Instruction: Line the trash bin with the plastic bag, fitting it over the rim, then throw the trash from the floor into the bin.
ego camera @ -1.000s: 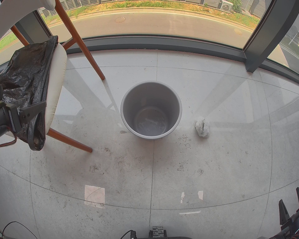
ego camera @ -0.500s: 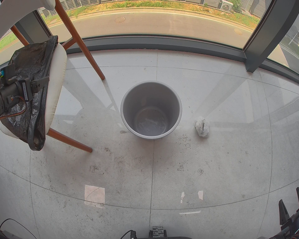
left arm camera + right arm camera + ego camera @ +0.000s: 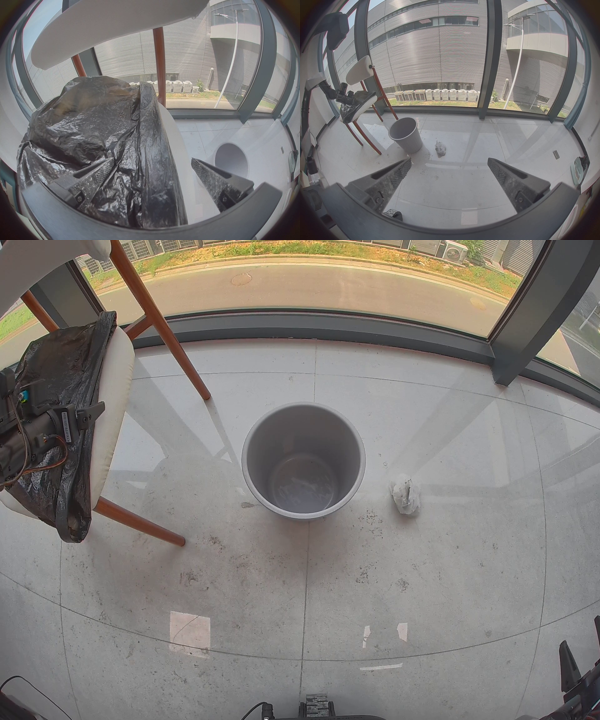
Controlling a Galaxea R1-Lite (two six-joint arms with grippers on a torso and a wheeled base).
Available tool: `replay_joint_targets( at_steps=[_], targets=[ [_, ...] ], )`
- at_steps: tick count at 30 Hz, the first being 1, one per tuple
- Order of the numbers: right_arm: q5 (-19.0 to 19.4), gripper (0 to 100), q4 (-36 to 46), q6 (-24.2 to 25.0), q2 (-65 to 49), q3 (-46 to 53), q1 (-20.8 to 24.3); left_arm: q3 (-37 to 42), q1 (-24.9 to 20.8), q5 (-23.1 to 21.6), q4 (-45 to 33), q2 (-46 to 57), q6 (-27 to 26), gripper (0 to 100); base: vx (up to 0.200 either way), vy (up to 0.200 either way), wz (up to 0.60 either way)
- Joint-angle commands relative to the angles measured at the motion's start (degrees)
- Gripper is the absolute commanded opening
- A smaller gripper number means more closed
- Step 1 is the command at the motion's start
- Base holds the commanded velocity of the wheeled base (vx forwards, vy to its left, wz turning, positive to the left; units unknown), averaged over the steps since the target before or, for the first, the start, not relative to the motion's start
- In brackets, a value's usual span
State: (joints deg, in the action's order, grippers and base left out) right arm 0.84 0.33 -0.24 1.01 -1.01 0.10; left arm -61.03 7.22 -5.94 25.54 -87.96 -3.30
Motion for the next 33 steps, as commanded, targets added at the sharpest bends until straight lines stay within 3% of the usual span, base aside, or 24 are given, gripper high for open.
replay_joint_targets(
  at_steps=[1, 3, 4, 16, 19, 24, 31, 32, 33],
  targets=[
    [0.04, 100, 0.02, 0.07, 0.04, 0.92, -0.01, -0.32, 0.08, -0.65, 2.23, -3.8, -0.04, 100, 0.0, 0.0, 0.0],
    [0.04, 100, 0.02, 0.07, 0.04, 0.92, -0.01, -0.23, 0.08, -0.65, 2.32, -4.07, -0.04, 100, 0.0, 0.0, 0.0],
    [0.04, 100, 0.02, 0.07, 0.04, 0.92, -0.01, 0.12, 0.08, -0.65, 2.06, -3.98, -0.04, 0, 0.0, 0.0, 0.0],
    [-0.14, 100, 0.02, 0.33, -0.05, 0.92, 0.08, 0.29, 0.61, -0.65, 2.06, -3.36, 0.05, 0, 0.0, 0.0, 0.0],
    [-0.14, 100, 0.02, 0.24, -0.05, 0.92, 0.08, 0.38, 3.15, -1.09, 1.44, -0.81, 1.11, 0, 0.0, 0.0, 0.0],
    [-0.14, 100, 0.02, 0.33, -0.05, 0.92, 0.08, 0.91, 10.71, -10.15, -1.19, 2.17, 2.86, 0, 0.0, 0.0, 0.0],
    [-0.23, 100, 0.02, 0.16, -0.05, 0.92, 0.08, 1.0, 24.78, -35.2, -2.6, 3.32, 3.04, 0, 0.0, 0.0, 0.0],
    [-0.23, 100, 0.02, 0.16, -0.05, 0.92, 0.08, 1.0, 24.78, -35.2, -2.6, 3.32, 3.04, 0, 0.0, 0.0, 0.0],
    [-0.14, 100, 0.02, 0.07, -0.05, 0.92, 0.08, 0.82, 26.27, -38.62, -2.51, 3.23, 3.3, 0, 0.0, 0.0, 0.0]
  ],
)
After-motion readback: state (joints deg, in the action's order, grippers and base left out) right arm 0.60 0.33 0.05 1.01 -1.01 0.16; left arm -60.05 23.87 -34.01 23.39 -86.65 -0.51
